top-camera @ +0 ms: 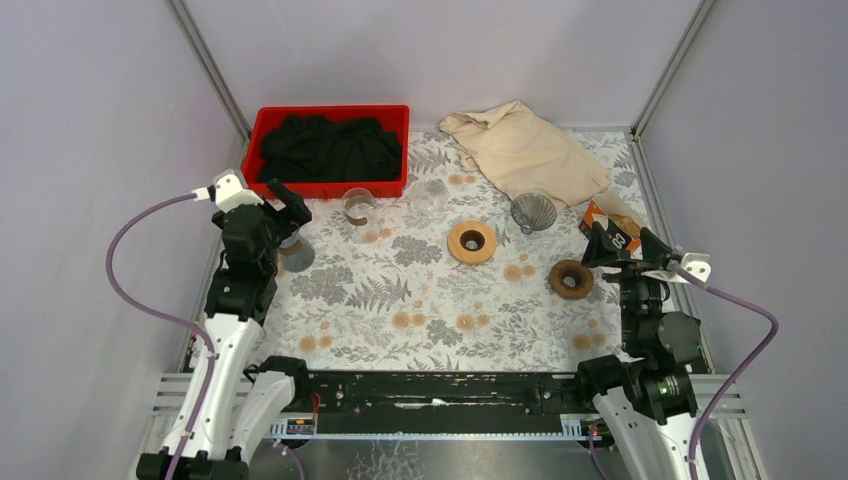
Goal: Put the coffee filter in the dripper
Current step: Move the coffee server to the center of the board.
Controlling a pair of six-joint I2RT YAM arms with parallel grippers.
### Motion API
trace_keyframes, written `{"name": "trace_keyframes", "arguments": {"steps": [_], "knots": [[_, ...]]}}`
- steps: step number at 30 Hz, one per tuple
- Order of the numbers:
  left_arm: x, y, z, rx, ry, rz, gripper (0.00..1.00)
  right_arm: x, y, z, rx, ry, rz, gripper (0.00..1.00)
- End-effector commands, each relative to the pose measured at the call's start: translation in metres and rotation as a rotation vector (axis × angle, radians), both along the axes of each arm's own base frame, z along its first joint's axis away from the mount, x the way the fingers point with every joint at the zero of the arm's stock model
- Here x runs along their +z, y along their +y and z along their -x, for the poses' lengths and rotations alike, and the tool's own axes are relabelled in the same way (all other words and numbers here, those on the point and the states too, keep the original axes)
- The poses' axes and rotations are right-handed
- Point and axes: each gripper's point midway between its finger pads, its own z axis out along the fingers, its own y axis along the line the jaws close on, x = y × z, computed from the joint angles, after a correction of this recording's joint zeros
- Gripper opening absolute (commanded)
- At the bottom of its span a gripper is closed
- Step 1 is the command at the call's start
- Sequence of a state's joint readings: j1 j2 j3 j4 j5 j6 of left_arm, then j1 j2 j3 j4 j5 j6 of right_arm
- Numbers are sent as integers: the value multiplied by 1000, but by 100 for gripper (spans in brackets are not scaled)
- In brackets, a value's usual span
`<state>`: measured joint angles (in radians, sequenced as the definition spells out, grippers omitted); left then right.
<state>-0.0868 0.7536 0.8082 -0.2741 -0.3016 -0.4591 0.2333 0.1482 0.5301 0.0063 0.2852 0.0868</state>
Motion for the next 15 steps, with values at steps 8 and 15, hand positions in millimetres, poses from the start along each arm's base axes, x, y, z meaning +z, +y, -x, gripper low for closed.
{"name": "trace_keyframes", "arguments": {"steps": [8,15], "knots": [[-59,65,6,222,245,90,100,15,7,13,47,-83,-2,99],[-92,86,-7,210,357,179,91,15,9,15,57,-89,-2,99]]}}
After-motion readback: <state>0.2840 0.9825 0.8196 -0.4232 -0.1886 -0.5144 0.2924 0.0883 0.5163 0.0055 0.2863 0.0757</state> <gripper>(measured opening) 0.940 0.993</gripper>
